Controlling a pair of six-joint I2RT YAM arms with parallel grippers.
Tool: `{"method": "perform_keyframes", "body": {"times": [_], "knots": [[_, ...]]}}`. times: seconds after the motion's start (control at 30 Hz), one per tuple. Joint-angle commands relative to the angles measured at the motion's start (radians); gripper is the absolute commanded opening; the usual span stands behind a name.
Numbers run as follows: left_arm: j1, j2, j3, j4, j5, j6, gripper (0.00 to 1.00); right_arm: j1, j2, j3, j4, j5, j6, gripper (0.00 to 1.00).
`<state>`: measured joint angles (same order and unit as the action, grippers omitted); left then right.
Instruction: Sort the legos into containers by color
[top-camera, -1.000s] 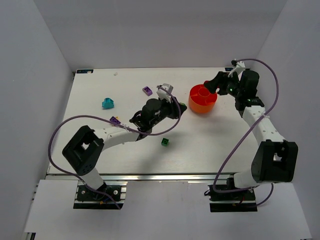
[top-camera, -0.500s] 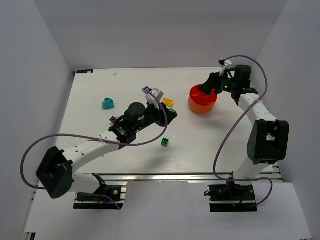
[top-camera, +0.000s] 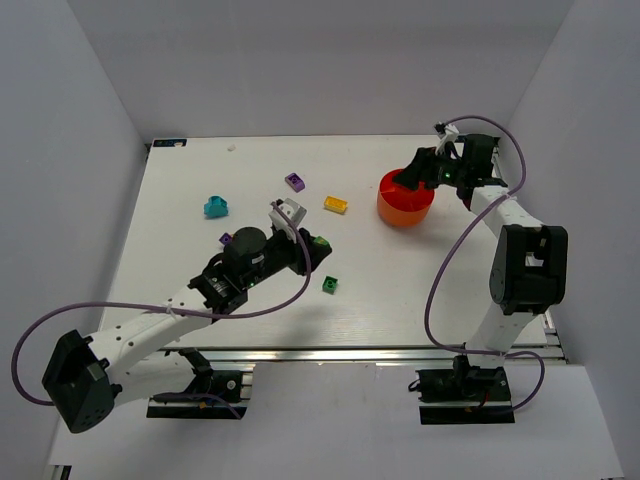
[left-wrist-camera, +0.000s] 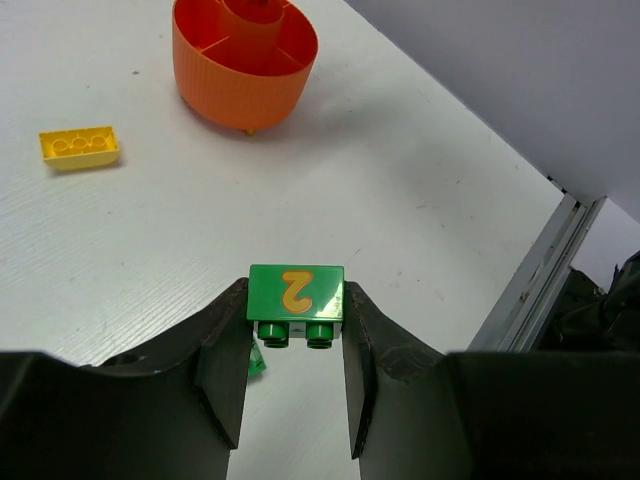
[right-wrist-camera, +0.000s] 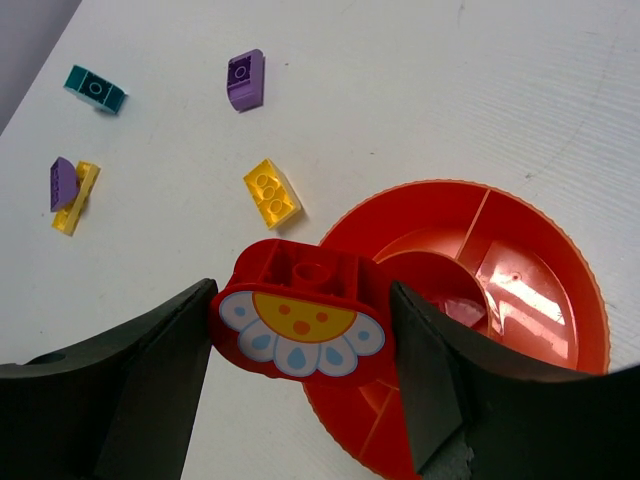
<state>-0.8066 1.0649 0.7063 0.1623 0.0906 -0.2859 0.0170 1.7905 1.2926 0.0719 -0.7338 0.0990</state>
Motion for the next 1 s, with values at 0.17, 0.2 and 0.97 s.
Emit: {"method": "perform_keyframes", "body": {"times": [0.17, 0.2, 0.97], "knots": [[0.003, -0.063, -0.021, -0.029, -0.037, 0.031, 0.0, -0.005, 0.02, 0.048, 0.085, 0.053, 0.024, 0.0], [0.003, -0.06, -0.021, -0.027, -0.034, 0.03, 0.0, -0.005, 0.023, 0.045, 0.082, 0.06, 0.015, 0.0], [0.003, -0.056, -0.028, -0.024, -0.038, 0.03, 0.0, -0.04, 0.05, 0.05, 0.057, 0.082, -0.03, 0.13]]}}
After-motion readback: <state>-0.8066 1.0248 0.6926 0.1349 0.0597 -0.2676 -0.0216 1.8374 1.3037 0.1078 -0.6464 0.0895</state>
